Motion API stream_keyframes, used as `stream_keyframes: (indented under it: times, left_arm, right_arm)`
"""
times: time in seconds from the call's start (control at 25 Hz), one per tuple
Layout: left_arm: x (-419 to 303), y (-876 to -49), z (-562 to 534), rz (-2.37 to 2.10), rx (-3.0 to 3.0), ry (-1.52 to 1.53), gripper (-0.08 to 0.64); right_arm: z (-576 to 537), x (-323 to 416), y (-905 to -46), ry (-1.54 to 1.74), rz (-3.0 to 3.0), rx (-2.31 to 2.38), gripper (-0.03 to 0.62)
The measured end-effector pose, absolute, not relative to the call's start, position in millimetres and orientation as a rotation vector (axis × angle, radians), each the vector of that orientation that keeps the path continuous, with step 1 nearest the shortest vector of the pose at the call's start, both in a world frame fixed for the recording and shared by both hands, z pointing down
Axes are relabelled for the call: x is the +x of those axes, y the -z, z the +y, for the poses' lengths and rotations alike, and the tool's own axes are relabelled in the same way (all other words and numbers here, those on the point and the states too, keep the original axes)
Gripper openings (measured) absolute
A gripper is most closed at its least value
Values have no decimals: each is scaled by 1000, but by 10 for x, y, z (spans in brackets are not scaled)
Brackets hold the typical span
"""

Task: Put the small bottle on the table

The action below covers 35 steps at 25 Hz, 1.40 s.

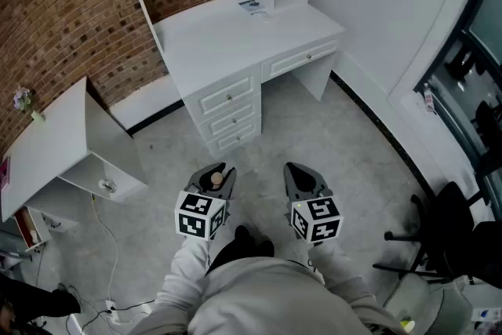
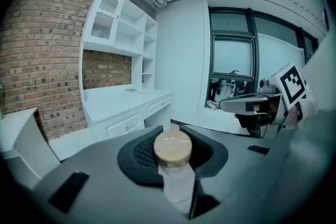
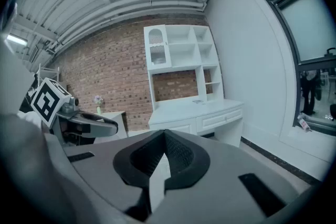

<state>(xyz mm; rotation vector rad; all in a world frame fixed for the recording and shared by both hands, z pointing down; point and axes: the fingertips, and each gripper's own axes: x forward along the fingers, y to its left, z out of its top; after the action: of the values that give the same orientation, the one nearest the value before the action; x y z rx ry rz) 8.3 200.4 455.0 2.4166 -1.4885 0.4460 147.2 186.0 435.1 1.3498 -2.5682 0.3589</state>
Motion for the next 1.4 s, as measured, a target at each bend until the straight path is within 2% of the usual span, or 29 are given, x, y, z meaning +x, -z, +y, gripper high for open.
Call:
stream_keyframes:
  times: [0.64, 1.4]
  left_arm:
    - [-65, -4585, 1730, -1527, 2375, -445, 110]
    - [-636, -4729, -66, -1459, 2393, -414, 110]
  right_arm:
    - [1599, 1492, -4397, -405, -2569, 1368, 28]
    - [-74, 911, -4489, -422, -2514, 1406, 28]
